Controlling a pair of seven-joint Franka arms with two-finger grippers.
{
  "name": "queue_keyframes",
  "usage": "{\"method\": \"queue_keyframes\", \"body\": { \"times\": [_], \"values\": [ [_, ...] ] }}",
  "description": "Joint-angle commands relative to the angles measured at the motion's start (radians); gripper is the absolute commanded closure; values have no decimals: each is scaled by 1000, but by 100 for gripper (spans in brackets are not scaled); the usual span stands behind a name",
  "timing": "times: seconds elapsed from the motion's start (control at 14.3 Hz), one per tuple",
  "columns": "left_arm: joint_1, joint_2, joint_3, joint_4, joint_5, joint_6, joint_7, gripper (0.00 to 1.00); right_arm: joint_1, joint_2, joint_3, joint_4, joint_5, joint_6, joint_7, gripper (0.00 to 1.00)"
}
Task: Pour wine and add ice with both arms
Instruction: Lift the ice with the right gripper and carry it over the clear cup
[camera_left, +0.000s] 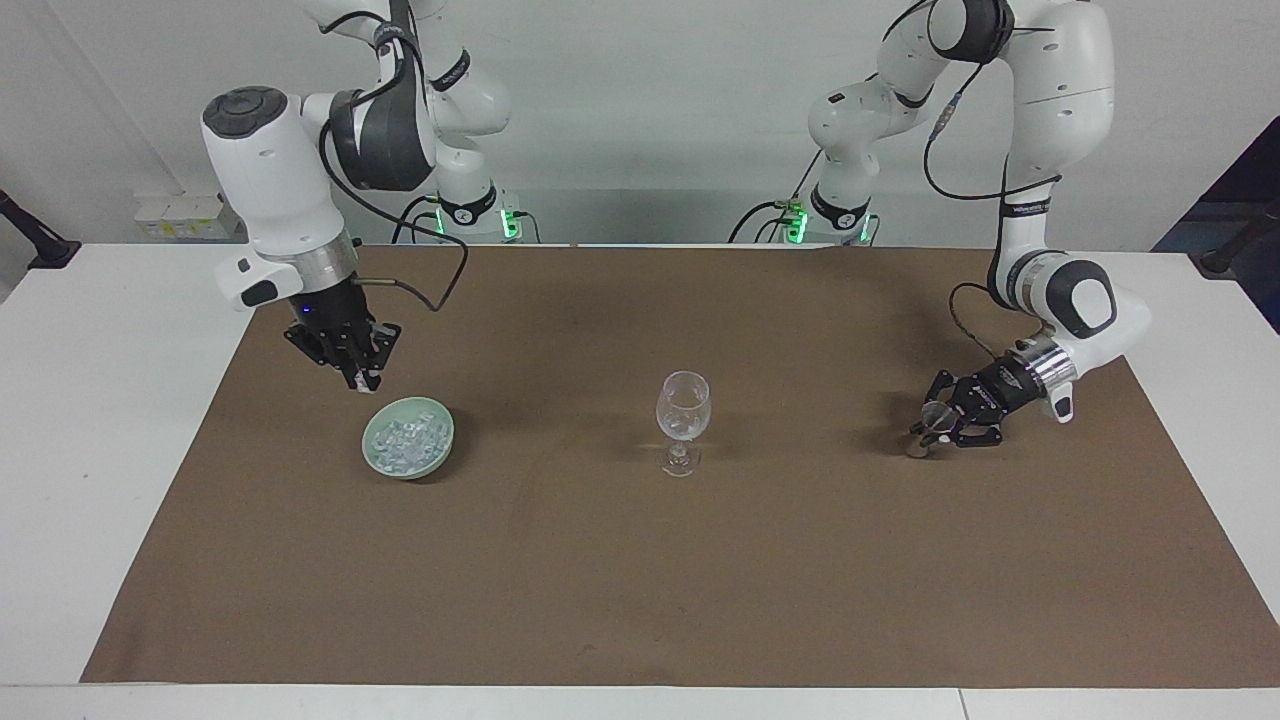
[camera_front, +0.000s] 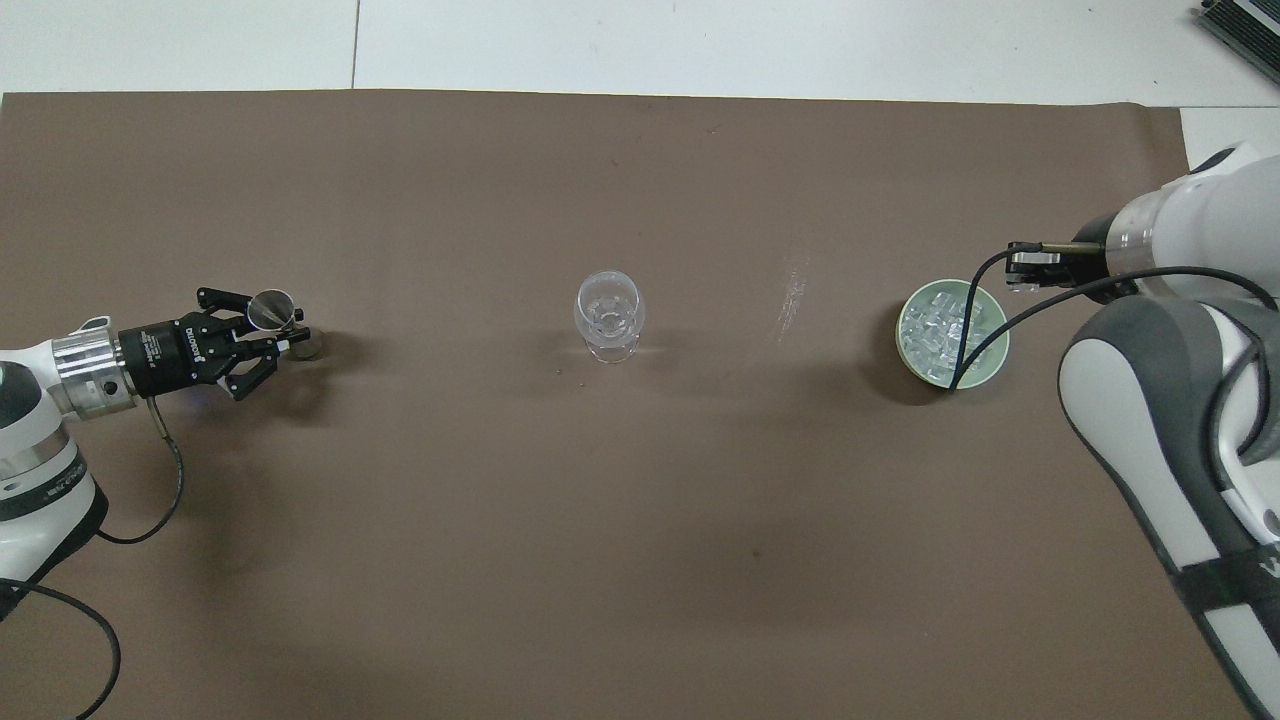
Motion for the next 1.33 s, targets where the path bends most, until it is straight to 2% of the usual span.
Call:
{"method": "queue_keyframes", "body": {
  "times": [0.0,0.14,0.35,0.42,0.56,0.7,0.77,0.84,0.91,1.05,1.26],
  "values": [
    [13,-6,-7,-16,16,9,23,98,-4,-56,17,14,21,-69,15,100],
    [16,-4,-7,-17,16,6,44,94,-5,-88,23,20,23,-115,16,100],
    [16,-4,-7,-17,17,8,55,94,-4,-93,43,58,23,-161,37,100],
    [16,-4,-6,-17,17,8,57,94,-5,-85,61,71,33,-164,54,100],
    [15,-3,-6,-17,17,12,57,85,-2,-84,110,86,111,-158,79,100],
    [12,-3,-6,-21,17,20,58,84,2,-82,170,86,121,-144,131,100],
    [10,-3,-6,-24,17,21,58,79,10,-82,194,88,116,-138,186,100],
    [10,-3,-6,-22,17,23,58,67,43,-69,210,91,109,-117,252,100],
    [10,-3,-6,-22,22,23,58,61,89,-40,213,104,106,-98,302,100],
    [13,-1,-7,-21,46,21,60,53,167,9,214,172,101,-89,372,100],
    [15,0,-7,-16,57,21,61,49,246,98,213,276,60,-64,470,100]
  ]
}}
